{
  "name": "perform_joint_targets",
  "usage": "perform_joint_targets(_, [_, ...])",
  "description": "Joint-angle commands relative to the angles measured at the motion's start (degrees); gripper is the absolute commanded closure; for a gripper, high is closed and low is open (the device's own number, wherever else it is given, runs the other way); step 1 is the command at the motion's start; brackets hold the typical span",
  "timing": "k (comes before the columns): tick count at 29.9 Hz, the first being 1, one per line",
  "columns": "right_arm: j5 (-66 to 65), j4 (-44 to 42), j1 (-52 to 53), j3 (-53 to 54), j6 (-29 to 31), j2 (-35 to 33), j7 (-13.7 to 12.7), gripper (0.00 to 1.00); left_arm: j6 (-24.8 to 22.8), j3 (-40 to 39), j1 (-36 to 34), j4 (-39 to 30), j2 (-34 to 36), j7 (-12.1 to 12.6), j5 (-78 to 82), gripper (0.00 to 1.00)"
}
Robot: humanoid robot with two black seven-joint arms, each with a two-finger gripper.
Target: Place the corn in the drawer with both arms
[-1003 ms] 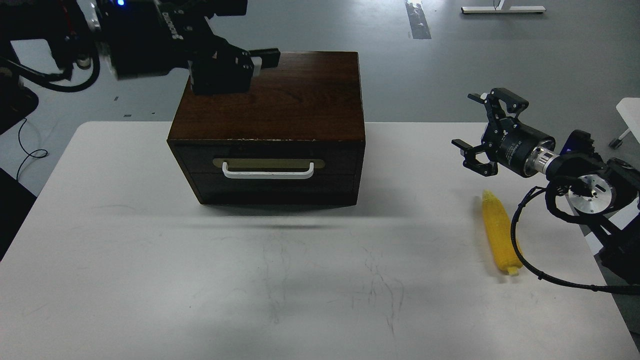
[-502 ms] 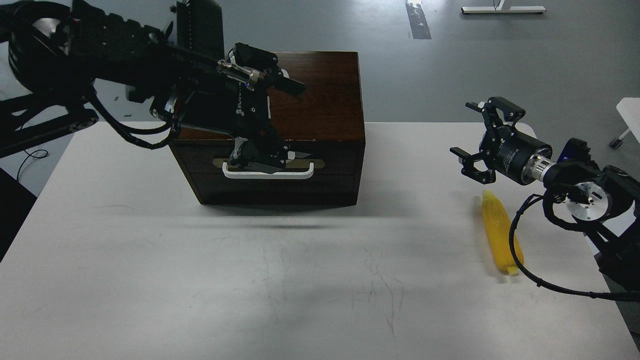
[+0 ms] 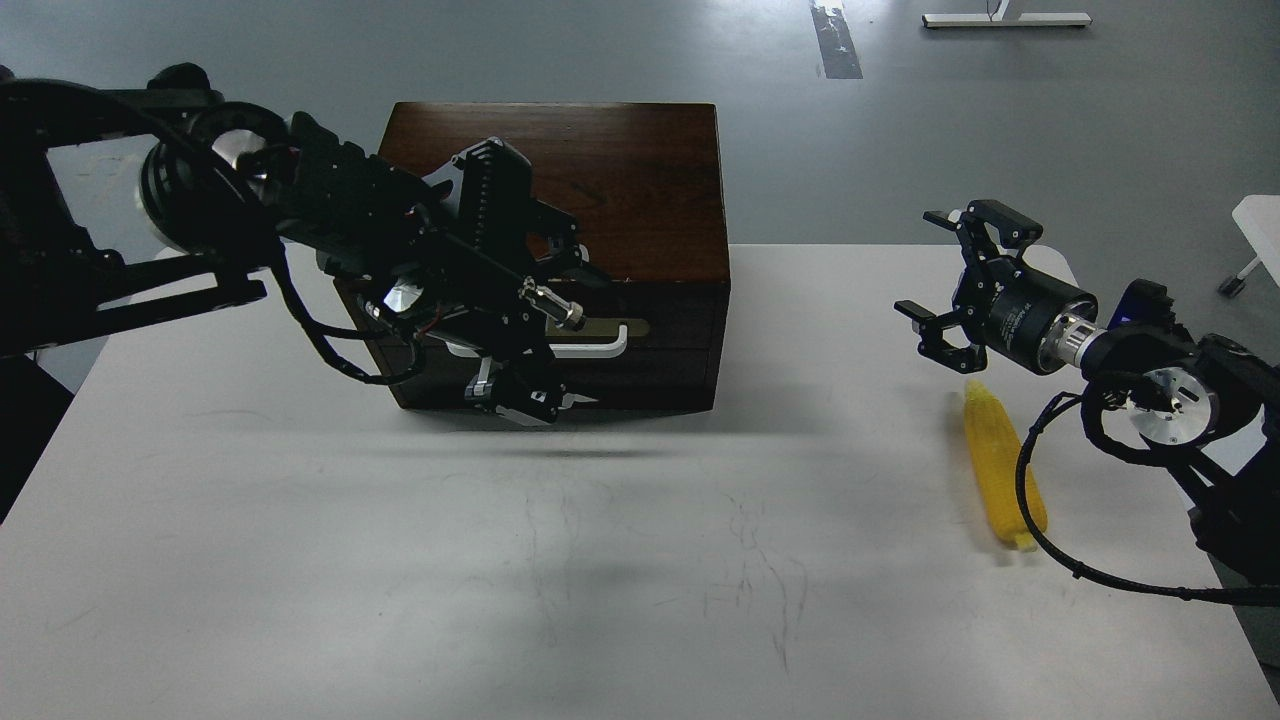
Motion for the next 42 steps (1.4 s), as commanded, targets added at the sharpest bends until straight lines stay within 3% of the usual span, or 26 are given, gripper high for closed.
perform_joint_targets(1, [0.0,0.0,0.0,0.0,0.0,0.0,0.0,0.00,0.0,0.9,1.0,4.6,-3.4,0.0,0.2,0.02])
perform_joint_targets(17, [0.0,-0.2,0.0,0.0,0.0,0.2,0.0,0.00,0.0,4.0,3.1,6.7,-5.8,0.0,0.4,0.02])
perform_joint_targets(26, [0.0,-0.2,0.0,0.1,0.0,0.2,0.0,0.00,0.0,4.0,5.3,11.5,-6.1,0.0,0.4,0.02])
perform_joint_targets(42, [0.0,-0.2,0.0,0.1,0.0,0.2,0.0,0.00,0.0,7.1,5.2,11.2,-6.9,0.0,0.6,0.02])
